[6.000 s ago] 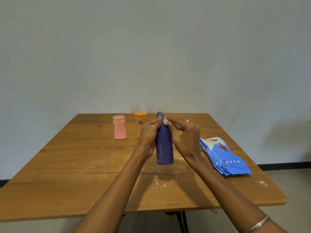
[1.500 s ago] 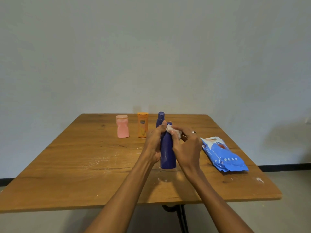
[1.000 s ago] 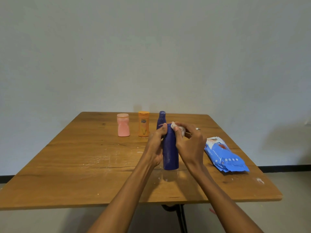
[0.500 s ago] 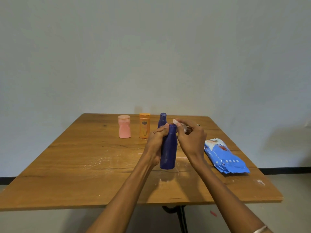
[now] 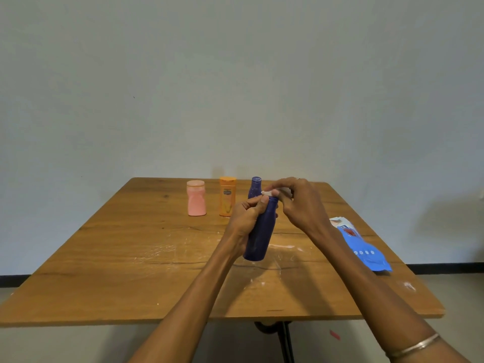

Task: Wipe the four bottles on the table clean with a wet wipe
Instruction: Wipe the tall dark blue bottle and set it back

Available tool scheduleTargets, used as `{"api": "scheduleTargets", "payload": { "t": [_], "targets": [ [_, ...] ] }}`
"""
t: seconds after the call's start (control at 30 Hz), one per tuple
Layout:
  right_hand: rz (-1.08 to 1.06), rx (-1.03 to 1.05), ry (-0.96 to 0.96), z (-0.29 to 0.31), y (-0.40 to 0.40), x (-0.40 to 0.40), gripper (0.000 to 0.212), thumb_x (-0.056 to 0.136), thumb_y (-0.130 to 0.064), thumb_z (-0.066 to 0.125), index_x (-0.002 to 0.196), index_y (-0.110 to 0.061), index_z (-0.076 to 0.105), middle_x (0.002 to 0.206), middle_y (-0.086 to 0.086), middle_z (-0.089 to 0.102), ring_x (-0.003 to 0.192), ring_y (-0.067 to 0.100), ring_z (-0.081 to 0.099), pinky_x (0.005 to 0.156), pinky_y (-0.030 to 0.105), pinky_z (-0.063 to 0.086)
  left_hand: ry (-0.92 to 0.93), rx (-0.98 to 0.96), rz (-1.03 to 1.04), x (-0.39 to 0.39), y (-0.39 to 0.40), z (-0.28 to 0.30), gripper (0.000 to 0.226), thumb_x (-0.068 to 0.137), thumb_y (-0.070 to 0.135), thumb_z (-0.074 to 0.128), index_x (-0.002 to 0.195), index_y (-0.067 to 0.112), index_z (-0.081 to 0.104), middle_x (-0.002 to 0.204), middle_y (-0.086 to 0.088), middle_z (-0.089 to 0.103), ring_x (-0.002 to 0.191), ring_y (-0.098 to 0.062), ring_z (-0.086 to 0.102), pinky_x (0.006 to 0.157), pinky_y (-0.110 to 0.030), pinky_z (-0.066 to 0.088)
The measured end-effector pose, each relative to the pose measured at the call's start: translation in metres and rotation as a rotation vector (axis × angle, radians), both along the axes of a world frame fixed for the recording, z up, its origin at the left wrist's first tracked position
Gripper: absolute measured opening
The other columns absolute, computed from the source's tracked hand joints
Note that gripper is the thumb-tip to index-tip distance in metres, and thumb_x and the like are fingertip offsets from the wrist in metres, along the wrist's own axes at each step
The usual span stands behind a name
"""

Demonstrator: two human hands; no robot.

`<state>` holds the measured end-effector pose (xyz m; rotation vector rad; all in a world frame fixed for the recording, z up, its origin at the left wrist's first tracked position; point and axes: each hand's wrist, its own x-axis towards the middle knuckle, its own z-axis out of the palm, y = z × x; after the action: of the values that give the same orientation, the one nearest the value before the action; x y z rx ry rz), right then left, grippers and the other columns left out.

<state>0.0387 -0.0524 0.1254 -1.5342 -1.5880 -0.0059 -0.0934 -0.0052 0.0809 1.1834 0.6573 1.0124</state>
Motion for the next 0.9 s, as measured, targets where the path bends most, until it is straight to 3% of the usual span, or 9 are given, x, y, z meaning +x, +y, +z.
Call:
{"api": "scheduleTargets", "payload": {
  "t": [0.1, 0.23, 0.33, 0.53, 0.63, 0.73, 0.9],
  "targets": [
    [0.026, 0.063, -0.046, 0.002, -0.005, -0.006, 0.015, 0.091, -0.012, 0.068, 0.100, -0.021, 0.077, 0.103, -0.001, 0.074, 0.092, 0.006, 0.063, 0.079, 0.008, 0.046, -0.036, -0.038, 0.006, 0.001, 0.002, 0.002, 0.032, 0.097, 0.031, 0.061, 0.113, 0.006, 0.071, 0.095, -0.011, 0.075, 0.077, -0.020, 0.072, 0.064, -0.028, 0.058],
    [0.097, 0.171, -0.027, -0.001, -0.014, -0.011, 0.018, 0.087, -0.006, 0.071, 0.102, -0.014, 0.077, 0.099, 0.003, 0.073, 0.085, 0.000, 0.061, 0.076, 0.001, 0.043, -0.044, -0.072, -0.005, 0.001, 0.006, 0.000, 0.035, 0.099, 0.032, 0.057, 0.119, 0.005, 0.068, 0.098, -0.012, 0.074, 0.084, -0.024, 0.072, 0.070, -0.034, 0.058],
    [0.103, 0.226, -0.049, -0.011, -0.019, -0.013, 0.023, 0.086, -0.003, 0.072, 0.105, -0.016, 0.076, 0.102, -0.003, 0.070, 0.091, 0.000, 0.062, 0.080, 0.002, 0.043, -0.071, -0.095, -0.020, 0.001, 0.006, -0.002, 0.033, 0.104, 0.025, 0.050, 0.124, 0.005, 0.066, 0.102, -0.012, 0.073, 0.087, -0.022, 0.070, 0.073, -0.033, 0.057],
    [0.103, 0.169, -0.060, -0.042, -0.027, -0.017, 0.037, 0.082, -0.008, 0.078, 0.117, -0.019, 0.069, 0.113, 0.002, 0.070, 0.102, 0.013, 0.065, 0.081, 0.003, 0.046, -0.096, -0.136, -0.009, -0.002, 0.013, 0.002, 0.042, 0.103, 0.032, 0.051, 0.124, -0.003, 0.063, 0.102, -0.014, 0.070, 0.087, -0.021, 0.069, 0.078, -0.033, 0.057],
    [-0.002, 0.260, 0.013, -0.029, -0.017, -0.019, 0.030, 0.089, -0.014, 0.072, 0.118, -0.020, 0.069, 0.109, -0.001, 0.069, 0.094, 0.009, 0.063, 0.076, 0.010, 0.049, -0.130, -0.160, -0.069, 0.000, 0.012, 0.005, 0.038, 0.103, 0.028, 0.051, 0.124, -0.001, 0.063, 0.100, -0.011, 0.071, 0.085, -0.017, 0.070, 0.075, -0.031, 0.058],
    [-0.070, 0.288, 0.026, -0.019, -0.010, -0.023, 0.025, 0.090, -0.017, 0.072, 0.115, -0.017, 0.073, 0.116, 0.001, 0.063, 0.095, 0.007, 0.060, 0.079, -0.001, 0.040, -0.140, -0.160, -0.083, 0.001, 0.011, 0.006, 0.034, 0.103, 0.024, 0.050, 0.127, 0.002, 0.061, 0.098, -0.008, 0.070, 0.081, -0.015, 0.070, 0.070, -0.030, 0.059],
    [0.049, 0.233, -0.022, -0.040, -0.024, -0.027, 0.034, 0.086, -0.009, 0.075, 0.119, -0.018, 0.071, 0.118, 0.001, 0.063, 0.104, 0.003, 0.058, 0.083, 0.002, 0.044, -0.191, -0.183, -0.088, -0.003, 0.016, 0.007, 0.027, 0.102, 0.024, 0.053, 0.114, 0.002, 0.064, 0.095, -0.010, 0.069, 0.085, -0.020, 0.065, 0.078, -0.033, 0.055]
  ]
}}
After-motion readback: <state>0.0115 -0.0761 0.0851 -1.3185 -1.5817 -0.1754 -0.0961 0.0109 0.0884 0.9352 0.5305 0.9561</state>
